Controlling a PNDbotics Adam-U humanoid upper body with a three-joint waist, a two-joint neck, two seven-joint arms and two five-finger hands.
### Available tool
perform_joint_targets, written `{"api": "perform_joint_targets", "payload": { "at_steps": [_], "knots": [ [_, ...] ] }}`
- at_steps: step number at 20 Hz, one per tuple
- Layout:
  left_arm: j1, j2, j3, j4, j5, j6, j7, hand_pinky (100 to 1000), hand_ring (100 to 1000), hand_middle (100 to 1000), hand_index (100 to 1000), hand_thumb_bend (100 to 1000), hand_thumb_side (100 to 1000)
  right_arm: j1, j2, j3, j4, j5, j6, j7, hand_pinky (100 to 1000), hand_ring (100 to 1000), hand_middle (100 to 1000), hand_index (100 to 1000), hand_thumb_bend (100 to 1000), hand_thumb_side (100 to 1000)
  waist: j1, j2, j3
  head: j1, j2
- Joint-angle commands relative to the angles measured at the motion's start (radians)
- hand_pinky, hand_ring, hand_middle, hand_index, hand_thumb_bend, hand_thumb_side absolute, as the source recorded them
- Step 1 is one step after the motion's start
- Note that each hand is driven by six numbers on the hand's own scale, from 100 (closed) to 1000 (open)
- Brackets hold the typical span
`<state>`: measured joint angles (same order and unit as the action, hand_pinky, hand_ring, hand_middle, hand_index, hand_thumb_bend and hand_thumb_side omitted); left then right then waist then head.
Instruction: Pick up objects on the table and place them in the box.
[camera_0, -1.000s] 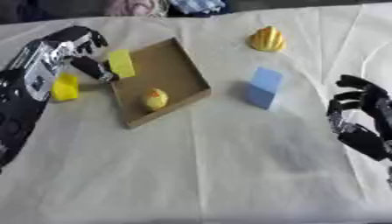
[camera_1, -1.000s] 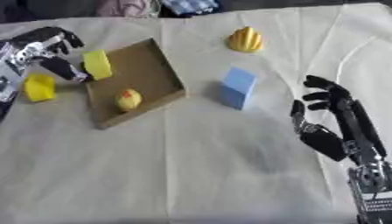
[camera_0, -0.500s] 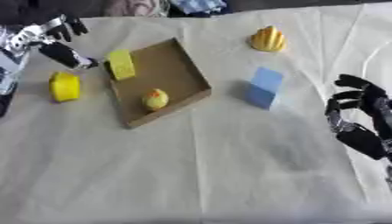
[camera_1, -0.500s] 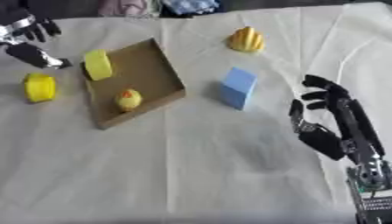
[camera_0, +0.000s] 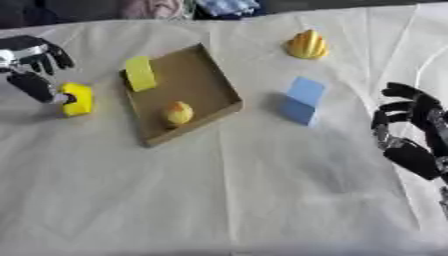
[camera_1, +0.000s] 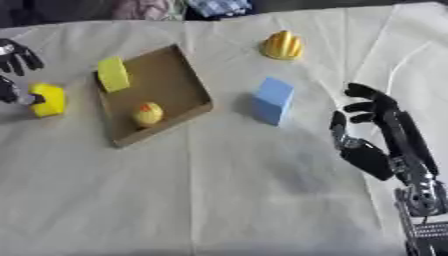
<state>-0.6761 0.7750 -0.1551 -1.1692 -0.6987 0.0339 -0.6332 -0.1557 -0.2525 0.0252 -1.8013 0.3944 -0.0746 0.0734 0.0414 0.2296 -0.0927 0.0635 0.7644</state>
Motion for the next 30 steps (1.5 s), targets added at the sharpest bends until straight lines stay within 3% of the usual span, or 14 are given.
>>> {"api": "perform_joint_targets", "payload": {
  "at_steps": [1, 7, 12, 18, 23, 30],
  "knots": [
    [-0.007, 0.037, 0.001, 0.020, -0.027, -0.015, -0.015, 736, 690, 711, 792, 481, 194, -0.009, -0.021, -0.008, -0.016, 0.004, -0.001, -0.005, 675, 733, 802, 891, 100, 361, 0.009, -0.024, -0.001, -0.003, -0.007],
    [-0.008, 0.011, -0.005, 0.061, -0.064, -0.027, -0.001, 733, 687, 714, 793, 476, 181, -0.009, -0.019, -0.007, -0.016, 0.003, -0.001, -0.004, 675, 733, 802, 891, 100, 360, 0.007, -0.024, 0.000, -0.004, -0.008],
    [-0.010, -0.006, -0.010, 0.060, -0.103, -0.019, 0.109, 665, 579, 586, 687, 402, 104, -0.008, -0.019, -0.008, -0.016, 0.003, -0.001, -0.004, 675, 733, 802, 891, 100, 361, 0.005, -0.025, 0.002, -0.006, -0.007],
    [-0.010, -0.013, -0.011, 0.028, -0.151, 0.005, 0.277, 579, 475, 467, 556, 295, 100, -0.008, -0.018, -0.007, -0.016, 0.003, -0.001, -0.003, 675, 733, 802, 891, 100, 361, 0.004, -0.025, 0.004, -0.007, -0.007],
    [-0.020, -0.015, -0.005, -0.021, -0.090, 0.026, 0.325, 569, 453, 440, 525, 304, 100, -0.008, -0.018, -0.008, -0.016, 0.003, -0.001, -0.003, 675, 732, 802, 891, 100, 360, 0.003, -0.027, 0.004, -0.008, -0.007],
    [-0.066, -0.024, -0.041, -0.150, 0.027, 0.033, 0.274, 584, 465, 454, 542, 335, 100, -0.007, -0.017, -0.006, -0.016, 0.002, -0.002, -0.001, 675, 732, 802, 891, 100, 360, 0.005, -0.030, 0.001, -0.004, -0.004]
  ]
}}
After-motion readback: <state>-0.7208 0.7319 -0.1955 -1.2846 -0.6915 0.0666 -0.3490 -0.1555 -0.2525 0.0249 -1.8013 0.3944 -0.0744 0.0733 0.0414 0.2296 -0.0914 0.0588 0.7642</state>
